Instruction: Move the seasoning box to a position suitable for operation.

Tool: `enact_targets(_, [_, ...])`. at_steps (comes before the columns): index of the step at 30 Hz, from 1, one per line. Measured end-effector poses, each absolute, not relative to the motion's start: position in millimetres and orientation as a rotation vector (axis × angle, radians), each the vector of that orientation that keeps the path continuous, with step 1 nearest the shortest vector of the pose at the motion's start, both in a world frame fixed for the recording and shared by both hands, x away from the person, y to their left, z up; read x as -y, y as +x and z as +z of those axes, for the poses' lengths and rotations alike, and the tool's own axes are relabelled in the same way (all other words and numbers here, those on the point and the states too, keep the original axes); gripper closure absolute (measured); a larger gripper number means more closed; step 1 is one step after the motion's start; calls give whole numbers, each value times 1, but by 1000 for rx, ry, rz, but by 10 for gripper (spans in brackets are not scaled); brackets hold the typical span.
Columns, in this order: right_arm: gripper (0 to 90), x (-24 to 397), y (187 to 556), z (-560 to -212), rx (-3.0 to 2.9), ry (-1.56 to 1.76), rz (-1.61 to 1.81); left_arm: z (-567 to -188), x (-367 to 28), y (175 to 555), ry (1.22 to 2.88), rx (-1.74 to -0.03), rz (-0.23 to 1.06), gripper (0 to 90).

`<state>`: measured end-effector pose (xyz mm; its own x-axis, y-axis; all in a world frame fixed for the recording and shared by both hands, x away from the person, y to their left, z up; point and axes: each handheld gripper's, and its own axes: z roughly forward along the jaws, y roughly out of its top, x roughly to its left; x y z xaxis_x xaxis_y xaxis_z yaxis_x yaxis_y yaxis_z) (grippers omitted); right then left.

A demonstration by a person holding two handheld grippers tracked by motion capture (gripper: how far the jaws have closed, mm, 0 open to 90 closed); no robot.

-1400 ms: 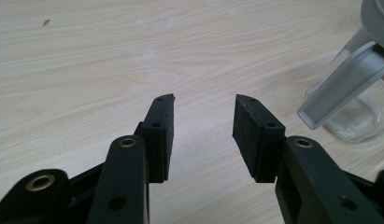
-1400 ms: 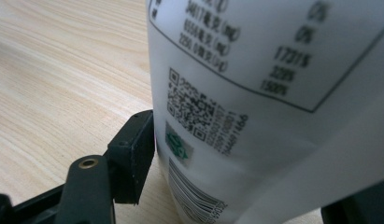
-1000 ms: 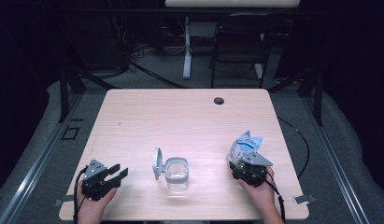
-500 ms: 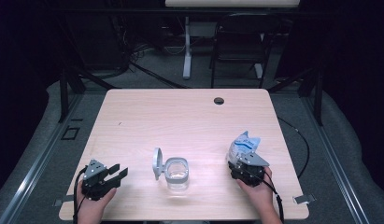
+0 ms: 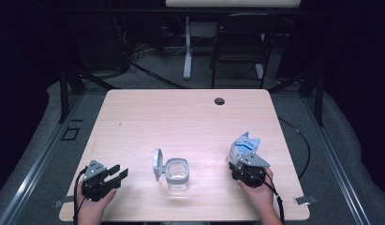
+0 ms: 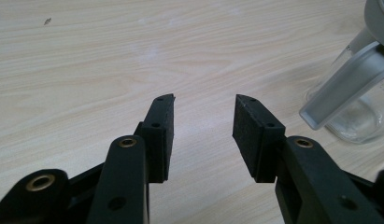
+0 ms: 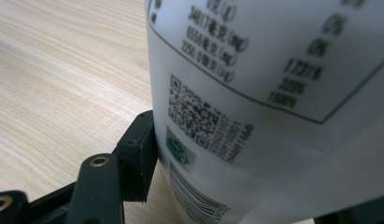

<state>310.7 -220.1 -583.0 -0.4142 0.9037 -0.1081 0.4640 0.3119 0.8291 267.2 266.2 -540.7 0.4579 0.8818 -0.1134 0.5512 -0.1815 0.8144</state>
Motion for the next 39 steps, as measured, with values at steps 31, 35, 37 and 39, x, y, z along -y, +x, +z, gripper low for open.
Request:
enact_targets(31, [410, 207, 300, -565, -2005, 1094, 970, -540, -267, 267, 1861, -1208, 492, 587])
enact_targets(35, [410, 203, 297, -558, -2003, 1059, 971, -540, -267, 267, 1861, -1208, 493, 587])
enact_targets(37, [411, 202, 295, -555, -1999, 1039, 973, -540, -267, 267, 1858, -1207, 493, 587])
enact_targets(39, [411, 200, 293, -552, -1994, 1023, 987, -539, -266, 267, 1858, -1206, 494, 587])
